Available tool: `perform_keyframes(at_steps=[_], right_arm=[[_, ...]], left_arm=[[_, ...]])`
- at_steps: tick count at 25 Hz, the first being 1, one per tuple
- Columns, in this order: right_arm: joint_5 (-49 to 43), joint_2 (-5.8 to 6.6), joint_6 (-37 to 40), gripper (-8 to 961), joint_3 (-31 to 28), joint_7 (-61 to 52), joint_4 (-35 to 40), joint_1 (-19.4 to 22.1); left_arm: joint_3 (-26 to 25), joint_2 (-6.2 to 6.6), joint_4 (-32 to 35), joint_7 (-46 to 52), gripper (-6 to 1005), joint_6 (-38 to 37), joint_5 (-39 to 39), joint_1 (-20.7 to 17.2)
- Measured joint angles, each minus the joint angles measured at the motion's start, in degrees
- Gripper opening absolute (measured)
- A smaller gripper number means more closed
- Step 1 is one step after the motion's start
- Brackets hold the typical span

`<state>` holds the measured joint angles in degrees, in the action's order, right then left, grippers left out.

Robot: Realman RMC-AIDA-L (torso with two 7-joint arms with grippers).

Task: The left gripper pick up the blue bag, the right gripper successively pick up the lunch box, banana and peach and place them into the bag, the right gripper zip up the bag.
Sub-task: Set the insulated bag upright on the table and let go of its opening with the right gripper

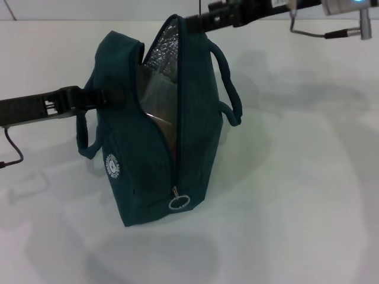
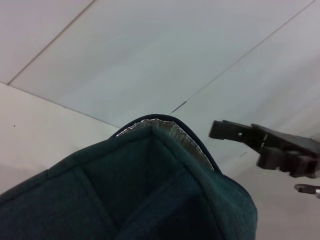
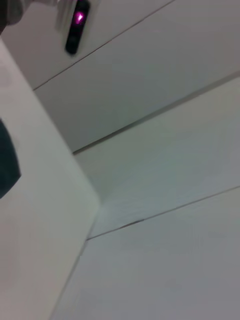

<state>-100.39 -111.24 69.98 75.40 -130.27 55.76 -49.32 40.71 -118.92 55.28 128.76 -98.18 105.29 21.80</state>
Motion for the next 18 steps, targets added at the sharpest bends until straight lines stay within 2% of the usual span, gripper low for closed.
perform_keyframes(at_steps=[5, 9, 18], right_arm=[[-6.72, 0.23, 1.72, 852, -0.05, -6.65, -0.61, -4.09], [-7.95, 0.39, 4.05, 851, -0.14, -8.56, -1.48, -6.61], [-16.93, -2.68, 4.76, 852, -0.26, -10.7, -3.2, -8.38]], left_arm=[[0.16, 0.0, 0.0, -0.09, 63, 0.0, 0.0, 0.35], [0.29, 0.0, 0.0, -0.1, 63, 0.0, 0.1, 0.57], [0.08, 0.01, 0.0, -0.72, 63, 0.08, 0.07, 0.47]])
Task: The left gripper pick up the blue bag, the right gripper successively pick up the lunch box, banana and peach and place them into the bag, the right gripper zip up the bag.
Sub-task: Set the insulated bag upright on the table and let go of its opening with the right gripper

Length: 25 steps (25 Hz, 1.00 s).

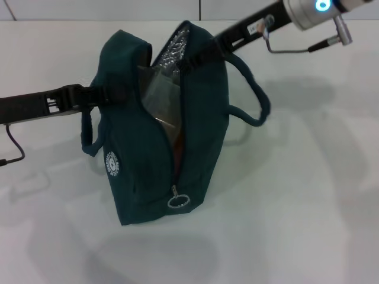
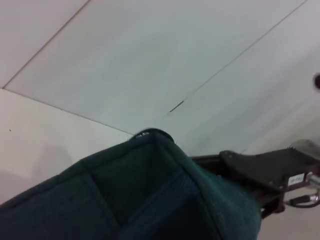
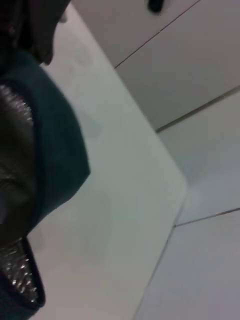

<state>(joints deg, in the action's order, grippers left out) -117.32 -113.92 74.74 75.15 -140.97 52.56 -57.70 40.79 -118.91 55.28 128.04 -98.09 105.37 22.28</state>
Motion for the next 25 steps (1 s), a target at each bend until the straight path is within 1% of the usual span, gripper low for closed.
perform_keyframes(at_steps=[4, 11, 15, 17, 20, 22, 25], right_arm=[[-2.08, -0.45, 0.76, 850, -0.4, -1.01, 0.0, 0.54], [-2.22, -0.11, 3.47, 846, -3.63, -1.05, 1.7, 0.87], [-2.32, 0.38, 6.3, 844, -7.06, -1.4, 3.15, 0.81], [-2.38, 0.86, 8.05, 842, -8.52, -2.32, 4.16, 0.81], [-2.74, 1.73, 9.73, 841, -9.11, -3.92, 5.38, 1.2], [-2.96, 1.99, 10.16, 841, -9.35, -4.51, 5.57, 1.92], [-2.89, 2.01, 10.44, 840, -9.7, -4.59, 5.51, 3.03]], left_arm=[[-0.01, 0.0, 0.0, -0.15, 63, 0.02, -0.06, -0.19], [-0.01, -0.05, 0.0, -0.59, 63, -0.01, -0.08, -0.39], [-0.01, -0.11, 0.0, -0.6, 63, -0.05, -0.08, -0.44], [-0.01, -0.16, 0.0, -0.6, 63, -0.06, -0.07, -0.49], [-0.01, -0.17, -0.02, -0.64, 63, -0.08, -0.07, -0.6], [-0.01, -0.18, -0.03, -0.69, 62, -0.08, -0.07, -0.71], [-0.01, -0.18, -0.05, -0.75, 62, -0.08, -0.07, -0.72]])
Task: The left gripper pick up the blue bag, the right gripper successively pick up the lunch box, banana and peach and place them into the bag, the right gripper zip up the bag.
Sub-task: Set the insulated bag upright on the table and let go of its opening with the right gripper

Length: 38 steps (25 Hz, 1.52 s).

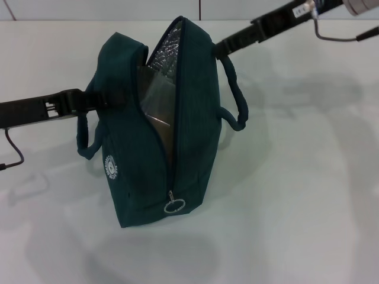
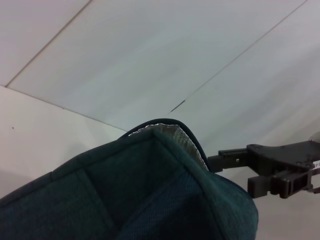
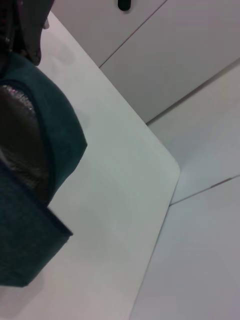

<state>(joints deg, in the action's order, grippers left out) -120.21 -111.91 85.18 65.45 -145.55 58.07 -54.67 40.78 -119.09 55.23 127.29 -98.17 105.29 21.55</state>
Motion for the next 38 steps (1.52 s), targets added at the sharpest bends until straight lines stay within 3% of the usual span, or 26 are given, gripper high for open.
perform_keyframes(at_steps=[17, 25, 30, 38], right_arm=[[3.44, -1.19, -0.45, 839, -2.14, 0.48, -0.16, -0.75], [2.76, -2.06, -1.83, 838, -1.77, 0.44, -6.88, -5.49], [-2.53, -3.25, -3.31, 838, -0.98, 0.02, -7.83, -6.63], [-4.72, -3.4, -3.46, 837, -0.77, -0.66, -7.57, -6.85]], left_arm=[[0.01, 0.24, -1.45, -1.68, 62, 0.2, 0.0, 1.05], [0.01, 0.12, -1.86, -2.65, 62, 0.36, 0.0, 1.41], [-0.05, 0.19, -2.24, -3.08, 62, 0.36, -0.05, 1.66], [-0.09, 0.23, -2.24, -3.07, 62, 0.35, -0.09, 1.91]])
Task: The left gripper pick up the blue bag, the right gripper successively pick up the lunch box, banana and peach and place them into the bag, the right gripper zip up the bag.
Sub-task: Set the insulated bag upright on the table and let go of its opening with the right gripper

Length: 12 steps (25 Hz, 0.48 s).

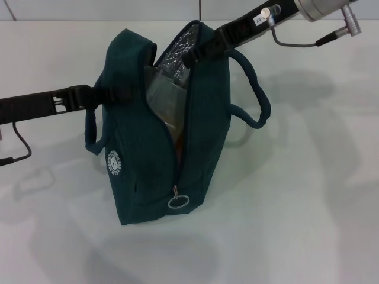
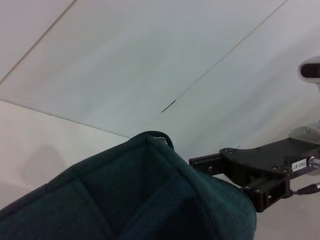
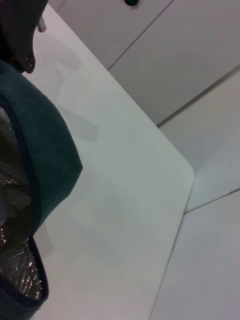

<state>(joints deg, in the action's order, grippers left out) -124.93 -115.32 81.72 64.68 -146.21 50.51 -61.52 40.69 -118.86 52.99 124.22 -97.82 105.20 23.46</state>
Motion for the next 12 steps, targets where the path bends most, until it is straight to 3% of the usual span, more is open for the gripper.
perform_keyframes(at_steps=[12], right_arm=[[-2.24, 0.49, 1.88, 836, -0.78, -3.19, 5.91, 1.57]], left_arm=[[0.0, 0.3, 0.01, 0.05, 62, -0.09, 0.0, -0.22]])
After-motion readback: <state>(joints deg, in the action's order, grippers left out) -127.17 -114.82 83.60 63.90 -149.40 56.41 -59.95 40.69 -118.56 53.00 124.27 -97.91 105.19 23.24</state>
